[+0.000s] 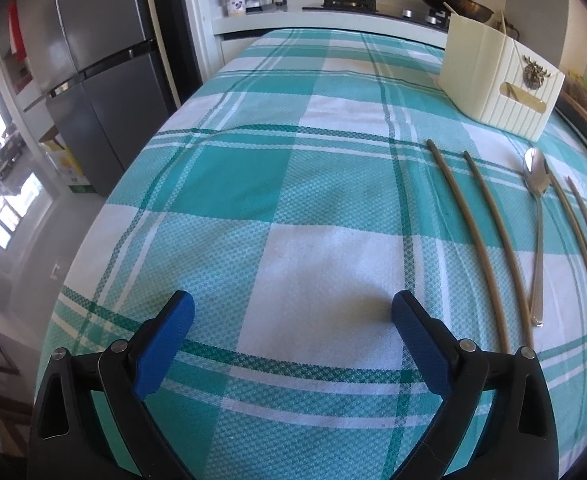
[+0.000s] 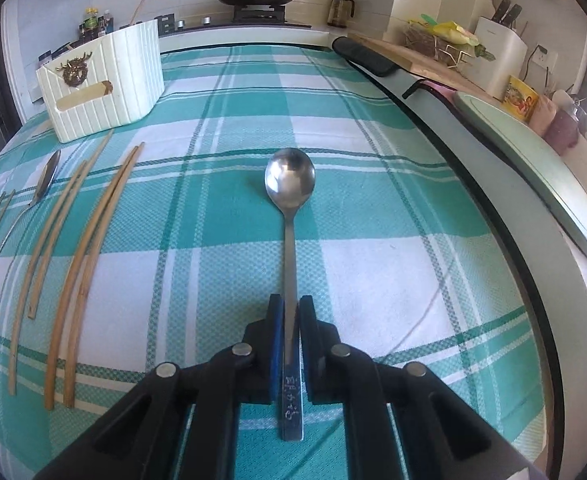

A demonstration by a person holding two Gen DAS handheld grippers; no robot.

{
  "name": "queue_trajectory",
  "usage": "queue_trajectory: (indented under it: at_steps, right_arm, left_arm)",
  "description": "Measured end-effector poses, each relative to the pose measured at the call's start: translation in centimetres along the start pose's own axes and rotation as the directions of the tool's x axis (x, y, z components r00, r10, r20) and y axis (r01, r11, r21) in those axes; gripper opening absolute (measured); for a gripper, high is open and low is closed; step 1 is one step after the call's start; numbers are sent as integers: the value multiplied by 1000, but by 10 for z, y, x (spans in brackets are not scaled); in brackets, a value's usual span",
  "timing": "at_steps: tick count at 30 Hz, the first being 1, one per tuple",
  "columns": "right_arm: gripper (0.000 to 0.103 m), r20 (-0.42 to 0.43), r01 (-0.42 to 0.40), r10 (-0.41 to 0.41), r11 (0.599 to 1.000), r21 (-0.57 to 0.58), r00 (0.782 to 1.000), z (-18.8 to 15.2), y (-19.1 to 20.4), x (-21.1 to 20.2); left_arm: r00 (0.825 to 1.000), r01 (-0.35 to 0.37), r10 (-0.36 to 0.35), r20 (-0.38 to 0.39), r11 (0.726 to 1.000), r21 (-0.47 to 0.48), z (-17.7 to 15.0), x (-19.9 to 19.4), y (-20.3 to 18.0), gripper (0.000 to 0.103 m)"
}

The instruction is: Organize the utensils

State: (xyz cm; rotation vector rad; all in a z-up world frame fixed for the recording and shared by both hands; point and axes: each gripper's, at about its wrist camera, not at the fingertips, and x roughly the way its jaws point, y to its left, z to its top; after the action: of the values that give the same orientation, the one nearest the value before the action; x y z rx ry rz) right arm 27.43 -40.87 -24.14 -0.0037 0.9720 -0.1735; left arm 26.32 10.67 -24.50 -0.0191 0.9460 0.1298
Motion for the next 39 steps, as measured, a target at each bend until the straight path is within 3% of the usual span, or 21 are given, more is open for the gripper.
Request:
queue_trajectory:
  at_steps: [8, 12, 22, 27, 30, 33, 39]
  right_arm:
    - [21, 19, 7, -6, 998, -60, 1000, 5, -1, 5]
    - [32, 37, 19, -17, 998, -55, 999, 6, -5, 5]
    - [33, 61, -16, 17, 1000, -25, 998, 3, -11, 7]
    - [33, 62, -12, 14, 1000, -27, 998, 2, -11, 7]
    - [33, 62, -7, 9, 1000, -30, 998, 3, -10, 7]
    - [33, 62, -7, 9, 1000, -30, 998, 2, -10, 7]
    - [33, 61, -13, 14, 1000, -26, 998, 3, -11, 7]
  left_arm:
    - [1000, 19, -20, -23, 999, -26, 2, 4, 4, 103]
    - [1000, 19, -20, -23, 999, -26, 2, 4, 4, 103]
    - [999, 27, -27, -24, 999, -24, 2, 4, 4, 103]
    - [994, 114, -114, 7, 991, -76, 13, -12, 6, 102]
    - [985, 171, -167, 43, 980, -102, 30, -26, -5, 103]
    - [975, 222, -221, 14, 973, -70, 44, -22, -30, 103]
    - [989, 144, -142, -38, 989, 29, 43, 1, -72, 102]
